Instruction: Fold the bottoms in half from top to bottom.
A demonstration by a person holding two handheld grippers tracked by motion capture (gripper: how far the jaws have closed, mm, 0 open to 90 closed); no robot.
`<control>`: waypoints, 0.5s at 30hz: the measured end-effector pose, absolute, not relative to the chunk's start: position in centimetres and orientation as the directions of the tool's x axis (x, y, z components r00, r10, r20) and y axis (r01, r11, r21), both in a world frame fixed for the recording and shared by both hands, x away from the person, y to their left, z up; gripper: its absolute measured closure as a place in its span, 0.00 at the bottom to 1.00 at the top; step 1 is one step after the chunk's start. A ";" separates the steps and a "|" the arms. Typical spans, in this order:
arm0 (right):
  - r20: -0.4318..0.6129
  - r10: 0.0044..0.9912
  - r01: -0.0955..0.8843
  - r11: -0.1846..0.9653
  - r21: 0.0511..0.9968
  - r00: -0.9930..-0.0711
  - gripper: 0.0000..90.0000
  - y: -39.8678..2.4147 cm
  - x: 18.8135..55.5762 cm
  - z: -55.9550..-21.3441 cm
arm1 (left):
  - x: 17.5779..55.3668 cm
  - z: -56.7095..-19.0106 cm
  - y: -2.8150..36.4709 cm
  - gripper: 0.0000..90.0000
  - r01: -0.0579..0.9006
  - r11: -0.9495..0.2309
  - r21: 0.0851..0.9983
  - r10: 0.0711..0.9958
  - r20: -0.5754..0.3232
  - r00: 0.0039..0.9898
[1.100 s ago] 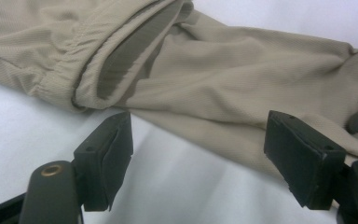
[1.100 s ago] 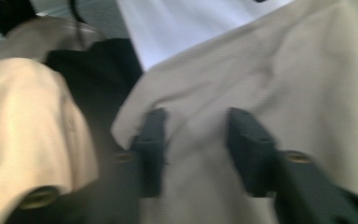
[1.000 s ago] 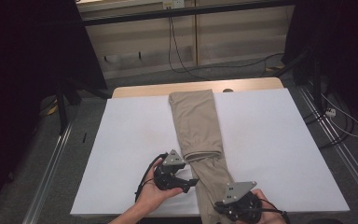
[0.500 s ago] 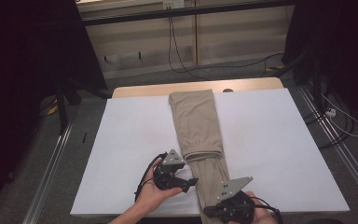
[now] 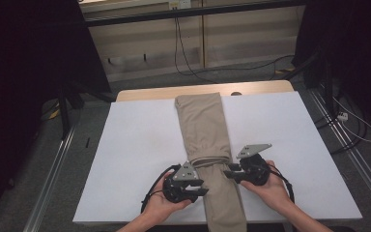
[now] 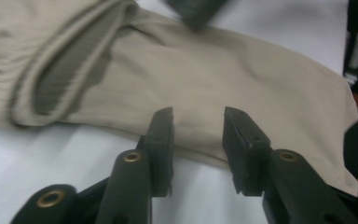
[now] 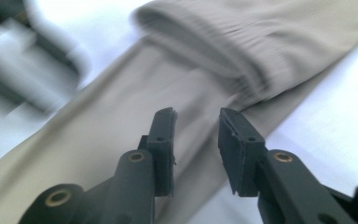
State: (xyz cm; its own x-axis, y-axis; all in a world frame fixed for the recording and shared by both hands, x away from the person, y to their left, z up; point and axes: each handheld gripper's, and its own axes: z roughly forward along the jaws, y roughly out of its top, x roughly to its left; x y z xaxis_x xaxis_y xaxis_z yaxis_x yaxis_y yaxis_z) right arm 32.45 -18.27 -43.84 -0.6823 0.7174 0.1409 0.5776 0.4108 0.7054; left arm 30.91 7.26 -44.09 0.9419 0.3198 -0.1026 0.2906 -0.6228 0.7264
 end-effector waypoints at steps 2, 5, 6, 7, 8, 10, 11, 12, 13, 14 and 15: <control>0.133 0.753 0.601 0.391 0.698 -0.644 0.73 -18.2 33.2 -44.6 | 30.7 -44.5 6.9 0.73 0.271 -0.657 0.703 0.302 -0.084 0.950; 0.116 0.749 0.596 0.413 0.688 -0.653 1.00 -18.4 33.0 -45.0 | 30.5 -44.6 6.7 0.72 0.248 -0.688 0.682 0.294 -0.050 0.954; 0.120 0.753 0.602 0.407 0.687 -0.647 1.00 -18.6 32.8 -44.8 | 30.4 -44.6 6.7 0.72 0.263 -0.677 0.688 0.307 -0.060 0.950; 0.132 0.751 0.606 0.401 0.687 -0.647 1.00 -18.9 32.5 -44.7 | 30.3 -44.6 6.7 0.72 0.262 -0.680 0.685 0.307 -0.058 0.950; 0.122 0.754 0.603 0.406 0.687 -0.646 1.00 -19.1 32.2 -44.6 | 30.2 -44.6 6.7 0.72 0.264 -0.675 0.689 0.309 -0.061 0.949; 0.120 0.756 0.606 0.408 0.682 -0.643 1.00 -19.5 31.8 -44.6 | 30.1 -44.6 6.8 0.73 0.260 -0.683 0.683 0.300 -0.063 0.952; 0.109 0.764 0.612 0.413 0.675 -0.636 1.00 -19.7 31.7 -44.6 | 30.1 -44.5 6.8 0.74 0.255 -0.689 0.678 0.291 -0.064 0.955; 0.106 0.766 0.614 0.415 0.672 -0.634 1.00 -19.9 31.5 -44.7 | 30.0 -44.5 6.9 0.74 0.268 -0.689 0.673 0.289 -0.084 0.954; 0.111 0.770 0.621 0.410 0.668 -0.628 1.00 -20.1 31.4 -44.7 | 29.8 -44.5 7.0 0.73 0.274 -0.693 0.667 0.283 -0.098 0.954; 0.115 0.771 0.622 0.405 0.670 -0.626 1.00 -20.4 31.3 -44.6 | 29.8 -44.4 7.2 0.70 0.270 -0.699 0.662 0.279 -0.095 0.956; 0.122 0.763 0.615 0.402 0.678 -0.635 1.00 -20.5 31.3 -44.5 | 29.8 -44.4 7.2 0.68 0.285 -0.693 0.663 0.294 -0.101 0.950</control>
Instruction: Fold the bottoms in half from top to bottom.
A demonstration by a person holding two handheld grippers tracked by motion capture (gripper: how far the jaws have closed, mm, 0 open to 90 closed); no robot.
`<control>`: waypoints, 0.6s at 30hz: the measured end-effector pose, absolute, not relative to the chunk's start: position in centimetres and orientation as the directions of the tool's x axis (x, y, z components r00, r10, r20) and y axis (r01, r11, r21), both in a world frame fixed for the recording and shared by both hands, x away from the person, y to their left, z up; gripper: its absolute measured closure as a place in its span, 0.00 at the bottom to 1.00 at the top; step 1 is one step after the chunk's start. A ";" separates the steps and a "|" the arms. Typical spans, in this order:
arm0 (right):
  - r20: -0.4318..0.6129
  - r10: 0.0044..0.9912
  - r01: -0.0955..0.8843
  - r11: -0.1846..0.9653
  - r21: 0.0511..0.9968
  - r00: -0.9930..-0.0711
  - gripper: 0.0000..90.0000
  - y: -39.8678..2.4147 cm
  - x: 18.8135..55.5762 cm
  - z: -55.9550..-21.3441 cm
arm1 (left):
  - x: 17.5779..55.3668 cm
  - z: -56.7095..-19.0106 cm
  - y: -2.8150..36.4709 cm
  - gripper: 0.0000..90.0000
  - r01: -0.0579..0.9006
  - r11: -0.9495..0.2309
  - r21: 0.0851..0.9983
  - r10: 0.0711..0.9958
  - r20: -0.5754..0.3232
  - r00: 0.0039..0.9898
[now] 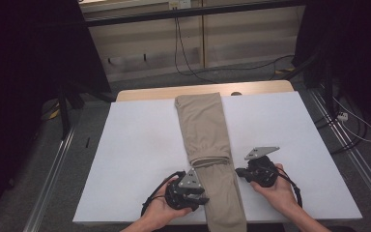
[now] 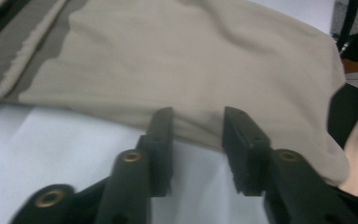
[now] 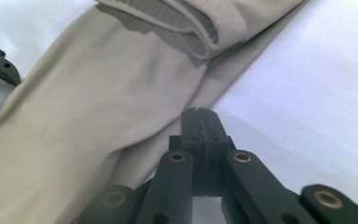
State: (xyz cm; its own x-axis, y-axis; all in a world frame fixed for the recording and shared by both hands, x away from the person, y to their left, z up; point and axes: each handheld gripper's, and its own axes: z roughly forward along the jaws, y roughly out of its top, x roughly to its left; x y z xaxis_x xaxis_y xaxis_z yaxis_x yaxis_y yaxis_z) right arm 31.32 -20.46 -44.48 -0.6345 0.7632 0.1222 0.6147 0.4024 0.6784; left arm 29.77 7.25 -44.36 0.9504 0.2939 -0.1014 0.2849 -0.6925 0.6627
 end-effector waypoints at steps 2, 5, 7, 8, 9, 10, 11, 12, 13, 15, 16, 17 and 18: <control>0.157 0.731 0.587 0.379 0.716 -0.664 0.99 -20.6 31.6 -43.8 | 30.5 -43.9 7.7 0.62 0.327 -0.634 0.701 0.361 -0.105 0.926; 0.131 0.722 0.542 0.373 0.753 -0.679 0.77 -20.2 32.7 -43.2 | 32.5 -43.2 8.3 0.53 0.375 -0.571 0.731 0.447 -0.106 0.888; 0.087 0.725 0.524 0.403 0.751 -0.683 0.68 -19.7 33.6 -43.0 | 34.0 -43.1 8.8 0.48 0.401 -0.553 0.731 0.499 -0.095 0.861; 0.060 0.721 0.509 0.426 0.748 -0.690 0.63 -19.4 34.0 -43.1 | 34.9 -43.2 9.1 0.48 0.410 -0.536 0.738 0.528 -0.086 0.845; 0.050 0.713 0.506 0.444 0.740 -0.700 0.58 -19.1 34.6 -43.3 | 35.4 -43.2 9.2 0.47 0.421 -0.534 0.733 0.540 -0.088 0.837; 0.049 0.714 0.511 0.451 0.732 -0.699 0.54 -18.9 34.9 -43.4 | 36.3 -43.2 9.2 0.46 0.426 -0.527 0.736 0.562 -0.074 0.824; 0.025 0.719 0.511 0.469 0.720 -0.694 0.52 -18.5 35.2 -43.6 | 36.7 -43.1 9.2 0.45 0.414 -0.537 0.735 0.564 -0.051 0.824; 0.020 0.710 0.504 0.479 0.719 -0.704 0.52 -18.3 35.4 -43.8 | 37.2 -43.1 9.1 0.45 0.401 -0.543 0.737 0.571 -0.026 0.821; 0.020 0.696 0.499 0.495 0.711 -0.718 0.49 -18.0 35.5 -44.0 | 37.6 -43.1 8.9 0.45 0.404 -0.549 0.732 0.576 -0.019 0.817; -0.001 0.699 0.511 0.523 0.682 -0.715 0.48 -17.6 35.7 -44.3 | 38.3 -43.1 8.6 0.44 0.391 -0.552 0.737 0.587 0.010 0.810; -0.006 0.699 0.509 0.526 0.681 -0.715 0.50 -17.6 35.7 -44.4 | 38.6 -43.2 8.3 0.44 0.379 -0.562 0.736 0.575 0.018 0.818; 0.000 0.709 0.515 0.512 0.688 -0.705 0.52 -17.7 35.9 -44.4 | 38.7 -43.3 8.1 0.44 0.379 -0.563 0.734 0.567 0.010 0.824; -0.001 0.716 0.516 0.504 0.692 -0.698 0.53 -17.9 36.0 -44.4 | 38.7 -43.4 8.0 0.46 0.375 -0.573 0.729 0.558 0.011 0.830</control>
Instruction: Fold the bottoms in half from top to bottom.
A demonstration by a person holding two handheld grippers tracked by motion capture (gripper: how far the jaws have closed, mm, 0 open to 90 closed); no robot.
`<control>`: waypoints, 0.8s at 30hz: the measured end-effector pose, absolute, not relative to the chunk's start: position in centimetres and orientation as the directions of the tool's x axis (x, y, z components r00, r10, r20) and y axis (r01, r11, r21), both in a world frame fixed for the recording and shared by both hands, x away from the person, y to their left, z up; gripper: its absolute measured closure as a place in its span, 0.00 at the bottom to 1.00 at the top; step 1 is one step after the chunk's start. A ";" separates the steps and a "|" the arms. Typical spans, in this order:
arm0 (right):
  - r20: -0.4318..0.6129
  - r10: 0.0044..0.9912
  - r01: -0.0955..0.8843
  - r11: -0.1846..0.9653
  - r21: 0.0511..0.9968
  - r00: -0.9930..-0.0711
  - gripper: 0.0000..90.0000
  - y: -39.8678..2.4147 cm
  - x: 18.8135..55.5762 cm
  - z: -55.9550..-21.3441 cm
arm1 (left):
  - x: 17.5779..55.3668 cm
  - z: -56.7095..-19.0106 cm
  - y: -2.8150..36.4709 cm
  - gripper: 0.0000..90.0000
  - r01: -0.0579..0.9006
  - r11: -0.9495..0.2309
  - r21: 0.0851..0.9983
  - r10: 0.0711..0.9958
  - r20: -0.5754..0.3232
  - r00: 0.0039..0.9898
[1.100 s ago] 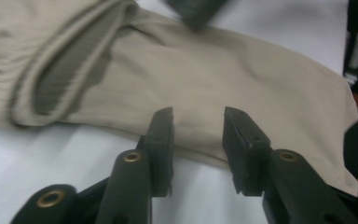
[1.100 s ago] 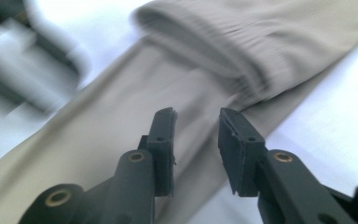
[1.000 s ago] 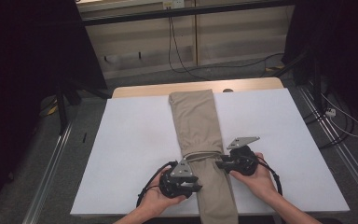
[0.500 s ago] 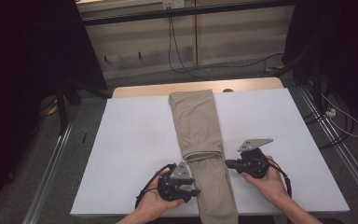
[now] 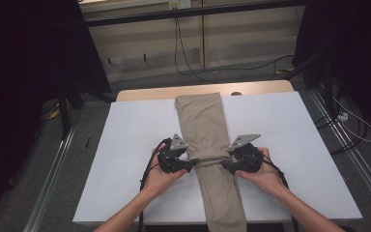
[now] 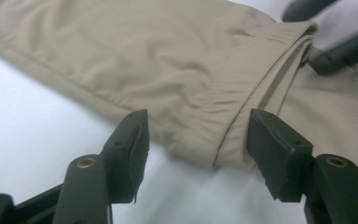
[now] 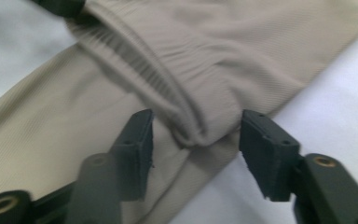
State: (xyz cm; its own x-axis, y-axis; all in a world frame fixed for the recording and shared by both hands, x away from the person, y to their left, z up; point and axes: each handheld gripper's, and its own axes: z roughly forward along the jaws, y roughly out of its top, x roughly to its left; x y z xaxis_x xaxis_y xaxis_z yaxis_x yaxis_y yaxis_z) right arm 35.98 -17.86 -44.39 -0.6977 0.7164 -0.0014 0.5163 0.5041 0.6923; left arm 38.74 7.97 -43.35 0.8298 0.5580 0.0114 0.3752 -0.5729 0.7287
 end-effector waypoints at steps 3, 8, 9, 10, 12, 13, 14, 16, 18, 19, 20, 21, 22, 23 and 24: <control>0.023 0.732 0.520 0.460 0.720 -0.681 0.59 -18.5 36.4 -44.2 | 39.1 -43.1 7.5 0.61 0.376 -0.559 0.739 0.568 0.010 0.823; 0.023 0.749 0.520 0.437 0.734 -0.662 0.69 -18.2 36.7 -44.0 | 40.7 -42.8 7.0 0.76 0.393 -0.555 0.733 0.566 -0.013 0.824; 0.033 0.751 0.522 0.426 0.739 -0.660 0.72 -18.1 37.0 -43.9 | 40.8 -43.0 7.0 0.79 0.403 -0.543 0.737 0.568 -0.032 0.822; 0.034 0.752 0.521 0.422 0.742 -0.658 0.75 -18.0 37.2 -43.8 | 40.9 -43.3 7.1 0.82 0.407 -0.538 0.738 0.562 -0.046 0.826; 0.040 0.752 0.516 0.412 0.751 -0.658 0.81 -17.9 37.9 -43.6 | 40.9 -43.5 7.2 0.84 0.415 -0.528 0.741 0.563 -0.060 0.824; 0.047 0.747 0.520 0.414 0.747 -0.663 0.85 -17.8 38.1 -43.6 | 40.9 -43.4 7.2 0.85 0.412 -0.527 0.744 0.562 -0.059 0.825; 0.047 0.744 0.518 0.417 0.747 -0.666 0.86 -17.7 38.3 -43.6 | 40.9 -43.4 7.3 0.85 0.416 -0.518 0.748 0.563 -0.068 0.824; 0.051 0.745 0.521 0.415 0.746 -0.665 0.92 -17.6 38.4 -43.8 | 40.8 -43.4 7.5 0.81 0.420 -0.506 0.754 0.566 -0.077 0.821; 0.061 0.740 0.520 0.409 0.749 -0.670 0.94 -17.8 38.5 -44.1 | 40.5 -43.4 7.8 0.72 0.419 -0.505 0.755 0.553 -0.090 0.828; 0.071 0.738 0.524 0.405 0.749 -0.671 0.94 -17.9 38.5 -44.1 | 40.4 -43.4 7.9 0.71 0.411 -0.505 0.759 0.550 -0.085 0.831; 0.073 0.737 0.522 0.402 0.752 -0.672 0.94 -18.0 38.5 -44.0 | 40.1 -43.4 8.1 0.69 0.401 -0.515 0.758 0.559 -0.059 0.827; 0.082 0.734 0.523 0.396 0.754 -0.674 0.94 -18.1 38.5 -44.0 | 39.8 -43.4 8.2 0.69 0.390 -0.510 0.767 0.576 -0.032 0.816; 0.083 0.730 0.521 0.399 0.755 -0.679 0.94 -18.1 38.4 -44.0 | 39.6 -43.4 8.2 0.70 0.391 -0.511 0.765 0.573 -0.036 0.819; 0.081 0.728 0.519 0.402 0.754 -0.681 0.95 -18.0 38.4 -44.0 | 39.6 -43.5 8.2 0.72 0.391 -0.515 0.763 0.564 -0.041 0.824; 0.081 0.727 0.519 0.403 0.754 -0.682 0.95 -18.0 38.3 -44.0 | 39.5 -43.6 8.2 0.74 0.388 -0.522 0.759 0.561 -0.037 0.827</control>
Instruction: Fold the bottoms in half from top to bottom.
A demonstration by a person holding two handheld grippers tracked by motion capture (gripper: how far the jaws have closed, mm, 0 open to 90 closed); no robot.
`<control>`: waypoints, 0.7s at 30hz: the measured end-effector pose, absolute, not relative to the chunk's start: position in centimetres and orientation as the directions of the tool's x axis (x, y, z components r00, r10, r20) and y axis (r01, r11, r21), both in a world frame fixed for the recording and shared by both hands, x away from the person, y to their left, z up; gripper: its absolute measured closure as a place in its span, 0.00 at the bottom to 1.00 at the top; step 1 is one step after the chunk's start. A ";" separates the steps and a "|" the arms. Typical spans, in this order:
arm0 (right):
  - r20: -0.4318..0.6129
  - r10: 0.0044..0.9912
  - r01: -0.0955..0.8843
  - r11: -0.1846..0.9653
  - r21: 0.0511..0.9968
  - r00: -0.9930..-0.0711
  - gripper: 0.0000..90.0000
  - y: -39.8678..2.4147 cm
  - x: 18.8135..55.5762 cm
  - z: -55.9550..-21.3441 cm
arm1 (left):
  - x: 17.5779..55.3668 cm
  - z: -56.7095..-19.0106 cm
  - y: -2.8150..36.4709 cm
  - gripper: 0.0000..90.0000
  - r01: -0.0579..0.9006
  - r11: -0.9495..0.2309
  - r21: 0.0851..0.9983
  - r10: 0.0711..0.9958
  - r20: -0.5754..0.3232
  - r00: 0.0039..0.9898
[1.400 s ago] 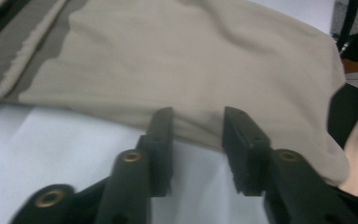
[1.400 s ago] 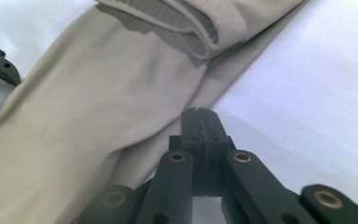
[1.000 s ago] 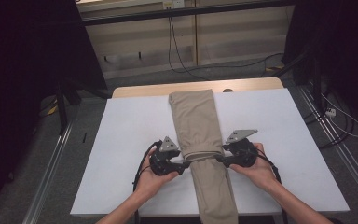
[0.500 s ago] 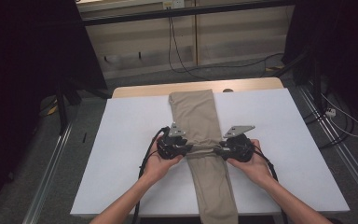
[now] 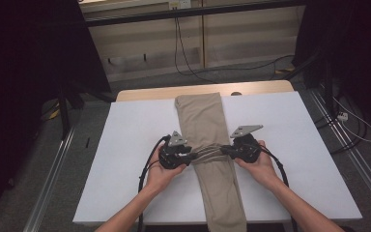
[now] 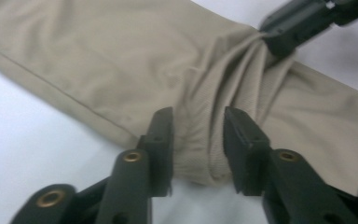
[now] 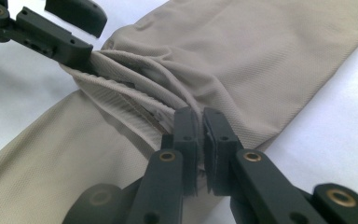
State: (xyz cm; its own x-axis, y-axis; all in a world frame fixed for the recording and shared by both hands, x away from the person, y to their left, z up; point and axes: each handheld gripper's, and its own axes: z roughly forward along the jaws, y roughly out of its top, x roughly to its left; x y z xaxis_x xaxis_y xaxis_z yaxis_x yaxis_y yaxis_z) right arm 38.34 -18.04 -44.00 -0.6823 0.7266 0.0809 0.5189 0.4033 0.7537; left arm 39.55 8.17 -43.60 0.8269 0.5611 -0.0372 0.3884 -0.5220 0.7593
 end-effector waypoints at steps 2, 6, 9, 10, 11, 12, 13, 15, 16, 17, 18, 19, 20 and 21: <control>0.086 0.723 0.518 0.401 0.756 -0.685 0.95 -18.1 38.3 -44.0 | 39.6 -43.8 8.0 0.83 0.383 -0.522 0.762 0.544 -0.047 0.837; 0.087 0.719 0.516 0.405 0.755 -0.690 0.95 -18.2 38.2 -44.0 | 39.7 -44.0 7.8 0.91 0.386 -0.520 0.762 0.544 -0.053 0.837; 0.092 0.714 0.516 0.404 0.756 -0.694 0.95 -18.3 38.2 -44.2 | 39.9 -44.1 7.9 0.91 0.391 -0.525 0.756 0.536 -0.063 0.842; 0.092 0.712 0.516 0.407 0.754 -0.696 0.95 -18.3 38.2 -44.3 | 39.9 -44.3 7.8 0.89 0.392 -0.530 0.752 0.532 -0.065 0.844; 0.094 0.713 0.518 0.407 0.752 -0.695 0.95 -18.3 38.2 -44.3 | 39.9 -44.5 7.7 0.87 0.397 -0.534 0.747 0.530 -0.070 0.845; 0.096 0.713 0.519 0.404 0.753 -0.695 0.95 -18.3 38.2 -44.4 | 39.9 -44.6 7.6 0.85 0.399 -0.540 0.741 0.526 -0.074 0.848; 0.096 0.713 0.520 0.404 0.753 -0.694 0.95 -18.3 38.2 -44.4 | 39.8 -44.6 7.5 0.84 0.394 -0.547 0.739 0.527 -0.062 0.848; 0.099 0.714 0.522 0.403 0.752 -0.693 0.95 -18.3 38.2 -44.4 | 39.7 -44.4 7.4 0.89 0.396 -0.552 0.734 0.535 -0.052 0.843; 0.099 0.713 0.522 0.403 0.752 -0.694 0.95 -18.3 38.1 -44.3 | 39.7 -44.3 7.4 0.93 0.392 -0.553 0.736 0.538 -0.045 0.842; 0.099 0.709 0.519 0.405 0.753 -0.698 0.95 -18.3 38.1 -44.3 | 39.7 -44.3 7.4 0.95 0.397 -0.547 0.737 0.540 -0.052 0.840; 0.097 0.708 0.515 0.405 0.756 -0.699 0.95 -18.3 38.0 -44.1 | 39.7 -44.2 7.5 0.95 0.398 -0.544 0.739 0.541 -0.054 0.839; 0.096 0.705 0.510 0.404 0.760 -0.702 0.95 -18.3 37.9 -44.0 | 39.7 -44.1 7.6 0.96 0.397 -0.545 0.738 0.538 -0.056 0.841; 0.096 0.704 0.506 0.402 0.763 -0.704 0.95 -18.3 37.8 -43.8 | 39.6 -44.0 7.7 0.96 0.404 -0.531 0.745 0.538 -0.072 0.840; 0.095 0.701 0.502 0.401 0.766 -0.706 0.95 -18.4 37.7 -43.6 | 39.5 -43.9 7.8 0.96 0.403 -0.525 0.750 0.534 -0.077 0.842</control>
